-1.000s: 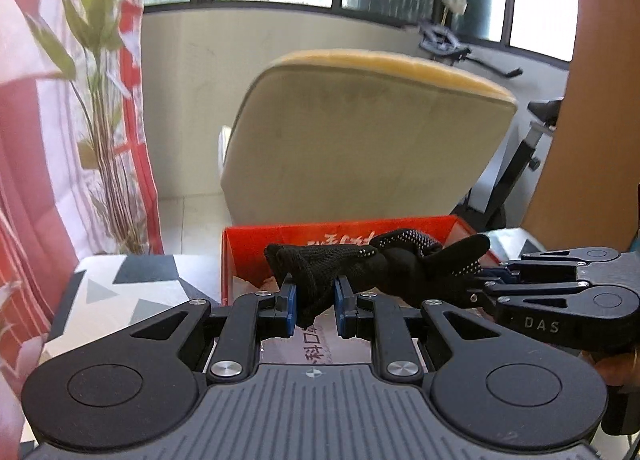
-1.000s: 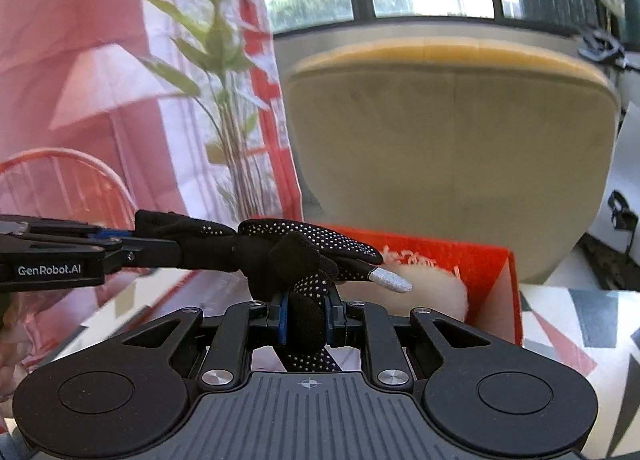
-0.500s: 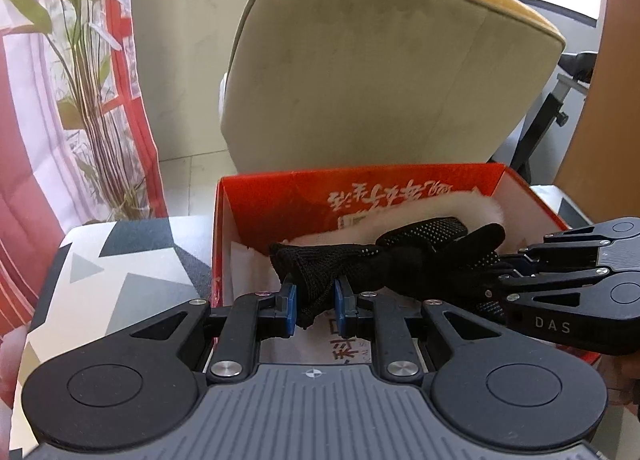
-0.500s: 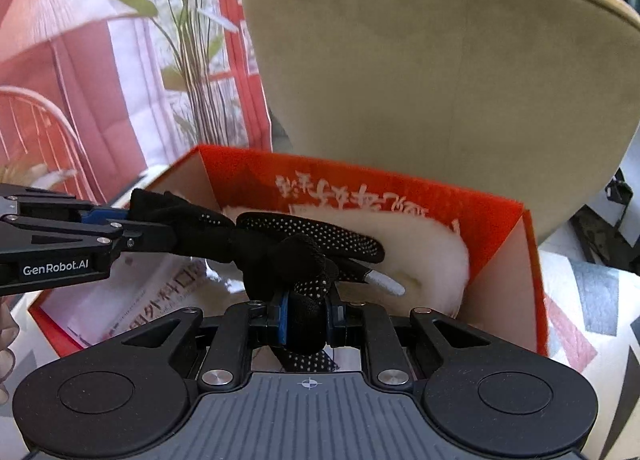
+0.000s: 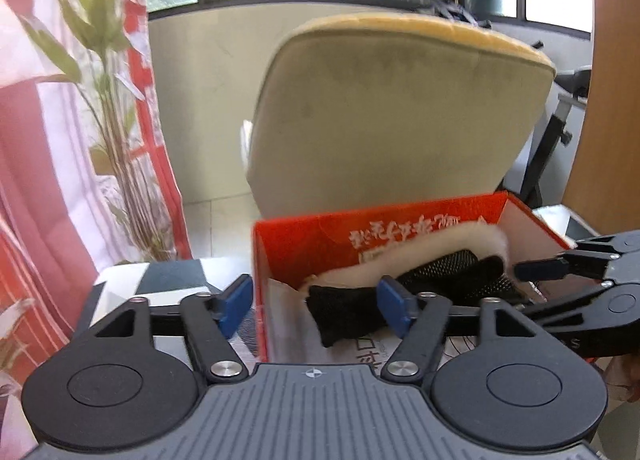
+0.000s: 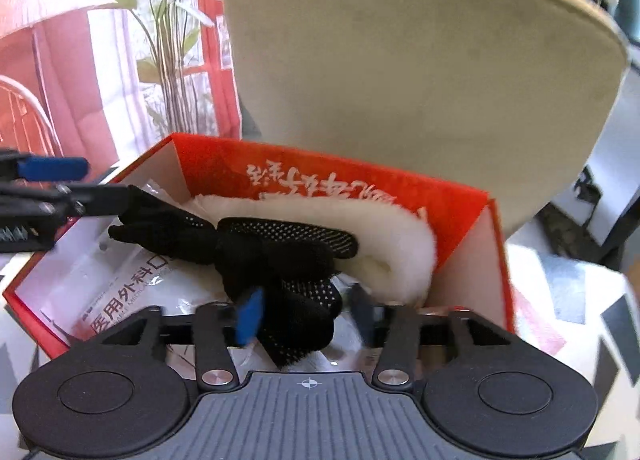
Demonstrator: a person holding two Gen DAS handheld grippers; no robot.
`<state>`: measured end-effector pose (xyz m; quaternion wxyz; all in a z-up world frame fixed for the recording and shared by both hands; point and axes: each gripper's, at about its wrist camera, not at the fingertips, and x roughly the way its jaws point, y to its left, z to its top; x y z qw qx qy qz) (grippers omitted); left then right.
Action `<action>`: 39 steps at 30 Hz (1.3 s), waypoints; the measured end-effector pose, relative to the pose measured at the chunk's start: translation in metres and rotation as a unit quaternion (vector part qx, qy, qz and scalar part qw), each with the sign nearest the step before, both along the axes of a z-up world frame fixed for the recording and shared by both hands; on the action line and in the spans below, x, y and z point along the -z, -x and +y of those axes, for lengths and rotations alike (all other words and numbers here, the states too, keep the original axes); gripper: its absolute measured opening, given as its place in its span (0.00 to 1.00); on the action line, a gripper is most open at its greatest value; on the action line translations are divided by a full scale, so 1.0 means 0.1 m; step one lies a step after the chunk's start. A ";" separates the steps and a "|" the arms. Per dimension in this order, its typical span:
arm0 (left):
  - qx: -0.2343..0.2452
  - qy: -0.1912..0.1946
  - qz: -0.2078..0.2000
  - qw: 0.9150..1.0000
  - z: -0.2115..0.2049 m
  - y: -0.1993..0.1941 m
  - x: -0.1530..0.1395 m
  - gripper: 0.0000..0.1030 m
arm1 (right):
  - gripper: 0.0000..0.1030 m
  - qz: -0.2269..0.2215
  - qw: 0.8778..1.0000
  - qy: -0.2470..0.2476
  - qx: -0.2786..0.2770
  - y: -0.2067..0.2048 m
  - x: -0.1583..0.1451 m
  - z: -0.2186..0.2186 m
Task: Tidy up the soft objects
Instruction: 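Lower the glove into the red box and open both grippers, then close the left gripper on the black eye mask while the right gripper grasps its strap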
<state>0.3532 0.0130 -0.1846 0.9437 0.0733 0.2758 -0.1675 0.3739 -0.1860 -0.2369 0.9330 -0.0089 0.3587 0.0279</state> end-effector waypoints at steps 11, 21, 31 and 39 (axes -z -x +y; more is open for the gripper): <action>-0.006 0.030 -0.014 0.999 0.55 0.59 -0.04 1.00 | 1.00 -0.097 0.994 -0.041 -0.015 0.76 -0.28 -0.11; -0.038 0.038 0.036 0.998 0.84 0.92 0.36 1.00 | 1.00 -0.150 0.985 -0.071 0.041 1.51 -0.12 -0.19; -0.048 0.055 0.090 0.993 0.82 0.96 0.83 0.98 | 1.00 -0.105 0.991 -0.066 0.042 1.73 0.42 -0.12; -0.039 0.058 0.125 0.990 0.76 0.89 1.09 0.77 | 0.99 -0.038 0.996 -0.063 0.046 1.66 0.89 0.08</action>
